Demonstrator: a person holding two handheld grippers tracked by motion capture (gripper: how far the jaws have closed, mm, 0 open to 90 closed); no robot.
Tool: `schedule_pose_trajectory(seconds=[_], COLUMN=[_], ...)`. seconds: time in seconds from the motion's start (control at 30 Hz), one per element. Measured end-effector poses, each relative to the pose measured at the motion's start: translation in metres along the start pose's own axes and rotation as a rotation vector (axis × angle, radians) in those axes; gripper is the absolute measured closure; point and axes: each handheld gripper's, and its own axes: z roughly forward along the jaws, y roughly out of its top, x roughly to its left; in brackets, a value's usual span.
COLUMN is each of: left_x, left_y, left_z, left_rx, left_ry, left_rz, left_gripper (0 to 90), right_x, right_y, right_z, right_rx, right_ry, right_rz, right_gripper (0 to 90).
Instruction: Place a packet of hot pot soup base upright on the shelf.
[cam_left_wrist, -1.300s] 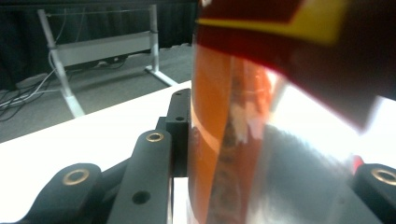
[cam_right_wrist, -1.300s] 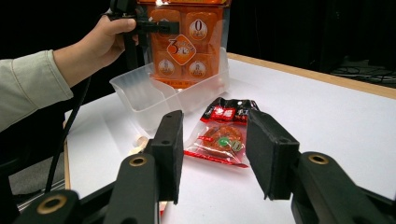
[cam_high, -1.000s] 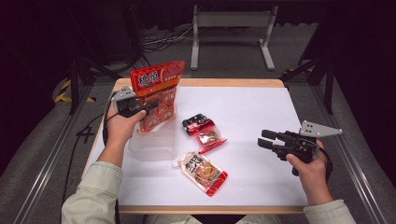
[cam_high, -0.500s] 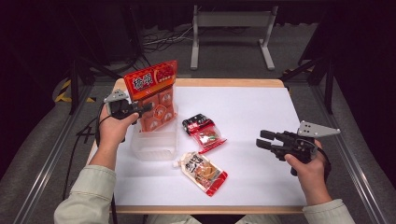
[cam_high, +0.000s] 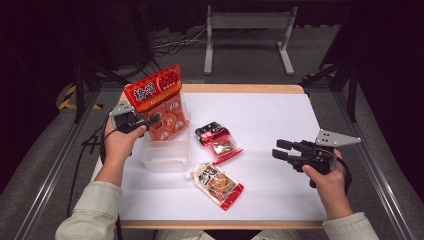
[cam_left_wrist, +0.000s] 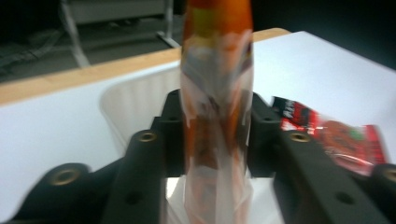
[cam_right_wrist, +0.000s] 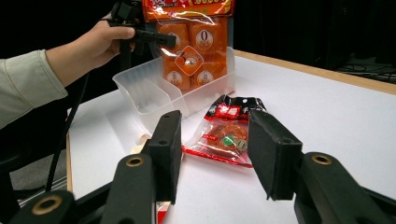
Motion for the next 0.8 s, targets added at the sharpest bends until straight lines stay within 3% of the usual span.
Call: schedule_pose_trajectory(seconds=[0.07,0.13,0.17,0.27,0.4,0.47,0.6,0.8], left_x=[-0.002,-0.003,-0.006,-0.007,-0.009,-0.011,-0.014,-0.021], left_y=[-0.002,-0.001,0.0,-0.001,-0.002,-0.003,-0.008,-0.012], left_z=[0.001,0.0,-0.001,-0.004,-0.009,-0.017,-0.029,-0.042], left_rx=[-0.02,-0.02,0.011,0.014,0.005,-0.014,-0.034,-0.069], left_ry=[-0.002,0.005,0.055,0.081,0.093,0.122,0.113,0.097], left_rz=[-0.02,-0.023,-0.017,-0.005,-0.012,-0.019,-0.049,-0.037], left_gripper=[55.6,44.0,37.0,28.0,21.2,14.7,10.5,6.3], right_x=[-0.001,-0.001,-0.001,-0.001,0.0,0.0,0.0,-0.001], right_y=[0.0,-0.001,-0.001,0.0,0.0,0.0,0.0,-0.001], right_z=[0.0,0.0,0.0,0.0,0.0,0.0,0.0,0.002], right_rx=[0.002,0.002,0.002,0.0,0.004,0.007,0.007,0.02], right_ry=[-0.002,-0.003,-0.004,-0.004,-0.007,-0.01,-0.013,-0.022], right_rz=[0.001,0.002,0.001,0.001,-0.004,-0.007,-0.008,-0.014], right_gripper=[56.0,56.0,56.0,55.8,55.6,55.5,55.0,53.9])
